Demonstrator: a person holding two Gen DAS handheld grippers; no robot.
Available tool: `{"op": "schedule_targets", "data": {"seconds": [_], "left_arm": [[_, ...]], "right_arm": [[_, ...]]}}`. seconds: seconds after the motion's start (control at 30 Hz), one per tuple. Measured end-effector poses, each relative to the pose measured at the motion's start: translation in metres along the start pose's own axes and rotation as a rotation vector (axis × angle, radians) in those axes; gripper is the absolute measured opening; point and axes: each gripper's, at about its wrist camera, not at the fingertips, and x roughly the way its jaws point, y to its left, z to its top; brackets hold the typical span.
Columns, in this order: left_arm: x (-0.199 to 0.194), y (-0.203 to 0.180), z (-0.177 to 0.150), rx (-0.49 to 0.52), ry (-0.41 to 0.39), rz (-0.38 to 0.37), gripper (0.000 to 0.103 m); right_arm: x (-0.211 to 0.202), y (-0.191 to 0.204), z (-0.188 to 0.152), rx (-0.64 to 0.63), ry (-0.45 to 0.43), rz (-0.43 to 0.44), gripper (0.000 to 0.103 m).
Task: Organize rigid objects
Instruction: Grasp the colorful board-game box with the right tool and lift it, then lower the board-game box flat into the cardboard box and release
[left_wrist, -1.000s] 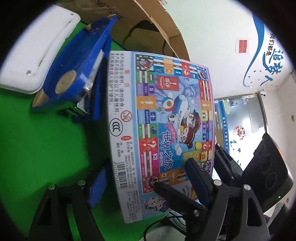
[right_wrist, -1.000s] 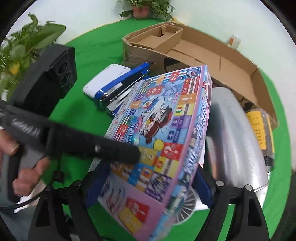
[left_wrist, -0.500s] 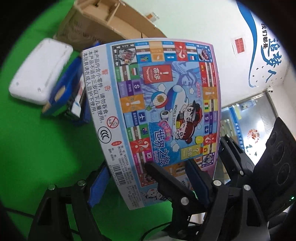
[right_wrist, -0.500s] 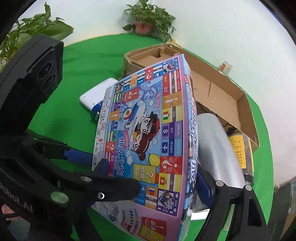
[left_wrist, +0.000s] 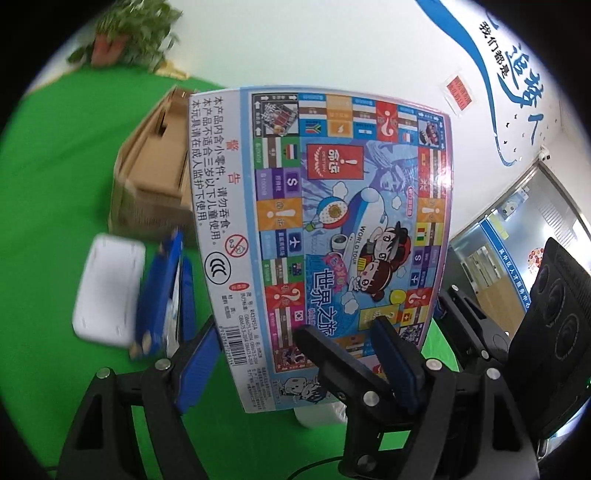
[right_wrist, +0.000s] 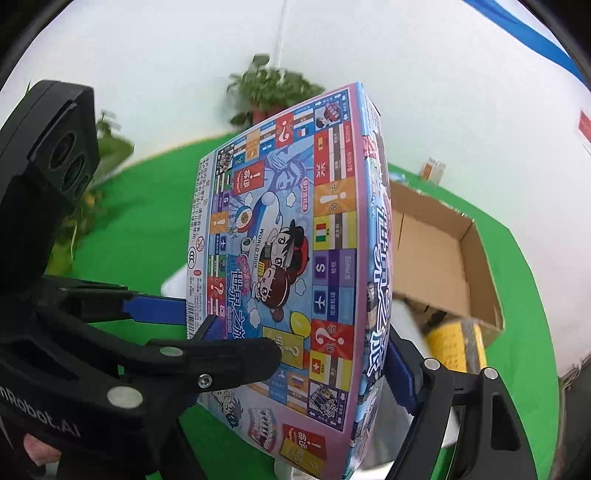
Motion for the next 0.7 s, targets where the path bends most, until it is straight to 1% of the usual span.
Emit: {"op": "schedule_targets", "data": {"seconds": [0.13,0.2,0.23,0.27,0.33,0.37,0.57,0.7], "left_arm": [[-0.004,-0.006,0.018,0.055,-0.031,0.021,0.081],[-0.003,-0.008,0.022,0.073,-0.042,0.028,0.081],[-0.004,-0.011,0.030,0.088,-0.049,0.036,0.081],[-0.011,-0.002,0.027,0.096,-0.054,0.040,0.081],[-0.009,-0.010,0.040,0.113,-0.066,0.054,0.081],[-0.001,-0.024,0.051,0.123,-0.071,0.063,0.081],[0.018,-0.030,0.085,0.136,-0.062,0.098,0.081],[0.032,-0.027,0.110,0.149,-0.035,0.143,0.081]], "right_arm": [[-0.002,-0.016,0.027,0.027,-0.057,0.004,0.078],[-0.002,-0.022,0.037,0.037,-0.079,0.003,0.078],[-0.002,-0.025,0.042,0.045,-0.091,0.003,0.078],[0.001,-0.033,0.050,0.052,-0.101,0.005,0.078],[0.005,-0.043,0.062,0.071,-0.118,0.010,0.078],[0.007,-0.048,0.068,0.081,-0.125,0.014,0.078],[0.027,-0.073,0.097,0.126,-0.139,0.035,0.077],[0.050,-0.085,0.113,0.168,-0.109,0.067,0.077]]}}
